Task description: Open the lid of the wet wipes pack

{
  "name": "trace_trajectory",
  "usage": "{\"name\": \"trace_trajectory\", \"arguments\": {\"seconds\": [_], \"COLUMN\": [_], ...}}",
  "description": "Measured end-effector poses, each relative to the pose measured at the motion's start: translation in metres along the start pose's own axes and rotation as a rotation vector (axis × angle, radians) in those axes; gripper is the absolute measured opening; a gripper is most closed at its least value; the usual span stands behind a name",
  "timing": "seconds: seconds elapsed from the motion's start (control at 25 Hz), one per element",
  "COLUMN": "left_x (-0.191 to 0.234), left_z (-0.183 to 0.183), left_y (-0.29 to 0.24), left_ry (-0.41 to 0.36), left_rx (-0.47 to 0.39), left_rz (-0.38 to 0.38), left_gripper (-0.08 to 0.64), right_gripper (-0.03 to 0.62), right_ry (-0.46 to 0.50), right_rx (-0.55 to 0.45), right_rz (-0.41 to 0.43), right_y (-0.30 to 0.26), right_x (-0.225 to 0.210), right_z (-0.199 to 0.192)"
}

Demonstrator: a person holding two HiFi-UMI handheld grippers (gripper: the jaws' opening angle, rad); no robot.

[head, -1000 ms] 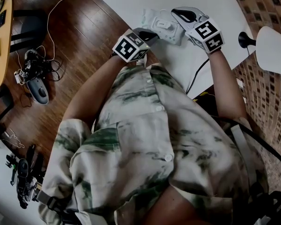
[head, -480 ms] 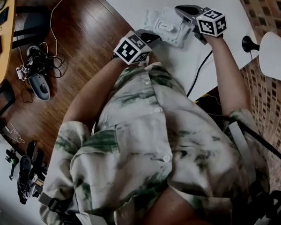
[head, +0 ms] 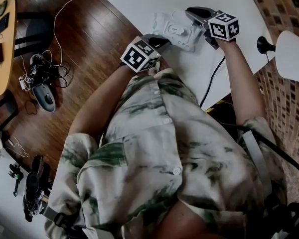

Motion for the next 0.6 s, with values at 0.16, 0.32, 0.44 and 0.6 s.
{"name": "trace_trajectory", "arguments": {"seconds": [0.16,0.32,0.44,0.6], "left_x": [-0.004,-0.009,-0.016,-0.027], "left_z": [0.008,0.020,0.025,0.028], "left_y": [0.013,0.034,0.052,0.085], "left_ry": [-0.025,-0.044,-0.052,-0.062], "left_rx": [-0.042,-0.094,-0.137,-0.193], "left_rz": [0.002,0.003,0.001,-0.006], "left_gripper": [0.003,0.003,0.003,0.003], "right_gripper": [0.074,0.046,0.038,0.024], "right_ry": [0.045,0.110,0.166,0.205], "right_rx": [-0.045,-0.105,-0.130,-0.159], "right_rz": [-0.079,-0.164,-0.226,-0.295], "right_y": [0.013,0.032,0.047,0.064], "right_x": [0.003,0.019,0.040,0.081], "right_z": [0.009,0.023,0.025,0.021]}}
Point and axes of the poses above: the fingertips, and each gripper's own axes: y backward along the fingers, x to its left, z out of its top, the point moved 4 cm from there along y, backward along the fingers, and after that the axes turned 15 degrees about -x, right-handed, at the moved point
